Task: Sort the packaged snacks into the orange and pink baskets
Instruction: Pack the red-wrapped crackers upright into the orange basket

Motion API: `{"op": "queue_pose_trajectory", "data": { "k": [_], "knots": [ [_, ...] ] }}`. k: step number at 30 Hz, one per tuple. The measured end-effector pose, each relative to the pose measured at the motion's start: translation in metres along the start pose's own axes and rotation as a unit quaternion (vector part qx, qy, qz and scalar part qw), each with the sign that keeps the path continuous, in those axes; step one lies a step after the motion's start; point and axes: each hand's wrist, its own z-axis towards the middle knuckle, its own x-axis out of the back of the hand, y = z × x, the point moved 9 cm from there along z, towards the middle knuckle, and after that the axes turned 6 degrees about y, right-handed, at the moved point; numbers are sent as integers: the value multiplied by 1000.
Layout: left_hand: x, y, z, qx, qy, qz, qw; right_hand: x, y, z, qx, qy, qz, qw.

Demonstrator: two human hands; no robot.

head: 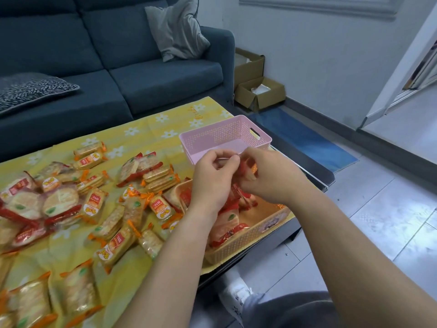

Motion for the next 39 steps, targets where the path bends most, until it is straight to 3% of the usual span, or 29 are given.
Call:
{"op": "queue_pose_trajectory", "data": {
  "k": [2, 4, 6, 8, 10, 11, 13, 16, 19, 22, 24, 26, 28, 31, 33, 35, 39],
  "knots": [
    [-1, 3, 0, -9, -36, 25, 999, 6, 12, 2, -24, 36, -22, 999],
    [8, 8, 1, -75, -34, 172, 982, 9, 29, 3, -76, 73, -7, 994],
    [6, 1, -4, -112, -76, 346, 928, 7, 46, 2, -126, 98, 18, 987],
    [3, -14, -13, -98, -124, 487, 859, -3, 55, 2, -147, 88, -13, 985],
    [0, -20, -18, -122, -137, 584, 791, -23, 56, 3, -148, 35, -53, 987],
    [-2, -21, -20, -137, -139, 604, 773, -35, 53, 2, -144, -5, -55, 988],
    [-2, -24, -22, -141, -140, 601, 774, -55, 47, -1, -126, -86, -30, 988],
    [5, -29, -17, -97, -154, 542, 820, -61, 49, -5, -129, -148, 1, 981],
    [10, -16, -10, -86, -163, 473, 862, -38, 55, -2, -159, -102, 18, 982],
    [14, 13, -6, -115, -157, 386, 902, -6, 40, 4, -130, -13, 153, 979],
    [18, 28, -5, -132, -140, 339, 921, -5, 13, 1, -76, -83, 278, 954],
    [18, 35, -4, -150, -129, 310, 930, -12, -9, -8, -38, -167, 328, 929],
    [16, 36, -4, -165, -111, 288, 937, -12, -15, -9, -13, -165, 297, 941],
    [17, 33, -5, -158, -76, 252, 952, 4, -4, 0, -5, -67, 168, 983],
    [20, 30, -6, -152, -55, 269, 949, 16, 17, 3, -61, 8, 154, 986],
    [15, 22, -8, -139, -89, 339, 926, 20, 41, 1, -130, 72, 189, 971],
    [-9, -25, -30, -60, -252, 521, 813, 6, 54, 1, -166, 113, 101, 974]
  ]
}}
